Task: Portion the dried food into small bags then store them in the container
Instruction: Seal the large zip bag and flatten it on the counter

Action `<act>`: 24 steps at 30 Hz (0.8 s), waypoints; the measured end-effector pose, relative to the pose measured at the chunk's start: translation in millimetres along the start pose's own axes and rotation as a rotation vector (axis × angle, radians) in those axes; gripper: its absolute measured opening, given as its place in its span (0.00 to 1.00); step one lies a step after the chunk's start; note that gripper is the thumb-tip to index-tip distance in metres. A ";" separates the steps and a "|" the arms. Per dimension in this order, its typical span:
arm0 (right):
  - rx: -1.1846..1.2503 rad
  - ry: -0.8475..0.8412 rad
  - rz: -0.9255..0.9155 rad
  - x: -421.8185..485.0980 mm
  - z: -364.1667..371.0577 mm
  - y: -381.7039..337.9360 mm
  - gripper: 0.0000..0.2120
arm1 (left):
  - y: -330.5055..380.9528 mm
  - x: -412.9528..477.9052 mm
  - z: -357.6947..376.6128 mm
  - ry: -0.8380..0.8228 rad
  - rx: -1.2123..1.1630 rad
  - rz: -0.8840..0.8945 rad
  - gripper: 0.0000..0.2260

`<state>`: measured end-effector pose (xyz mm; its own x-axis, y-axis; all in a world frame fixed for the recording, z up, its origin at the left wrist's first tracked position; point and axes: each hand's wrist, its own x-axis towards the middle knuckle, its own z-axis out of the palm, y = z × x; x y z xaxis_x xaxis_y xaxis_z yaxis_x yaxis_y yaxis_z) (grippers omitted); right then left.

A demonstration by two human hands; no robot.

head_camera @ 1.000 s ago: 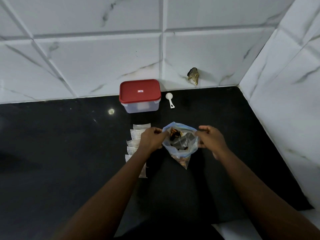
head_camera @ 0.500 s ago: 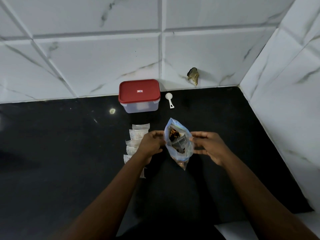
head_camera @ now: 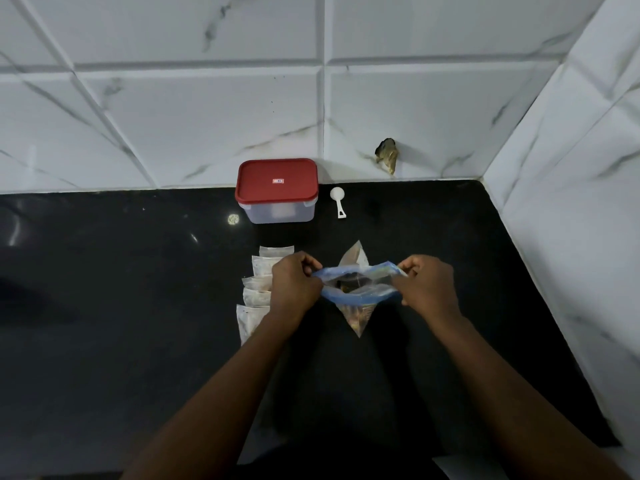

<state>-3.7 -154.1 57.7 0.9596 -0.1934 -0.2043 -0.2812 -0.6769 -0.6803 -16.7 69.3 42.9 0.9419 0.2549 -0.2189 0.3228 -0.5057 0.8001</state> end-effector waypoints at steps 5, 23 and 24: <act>0.266 -0.324 0.189 6.6 -11.5 -3.7 0.05 | 2.3 0.6 8.4 -0.040 -0.093 -0.133 0.04; -0.097 0.134 -0.258 16.9 -8.3 9.7 0.11 | 12.8 7.1 2.6 -0.010 -0.061 -0.037 0.09; -0.035 0.111 -0.218 18.1 -7.9 9.2 0.11 | 14.6 8.1 2.6 -0.031 -0.045 -0.025 0.08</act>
<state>11.1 -169.5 53.3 0.9929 -0.1161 0.0248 -0.0690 -0.7349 -0.6747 -4.1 61.8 51.3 0.9363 0.2410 -0.2554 0.3421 -0.4621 0.8182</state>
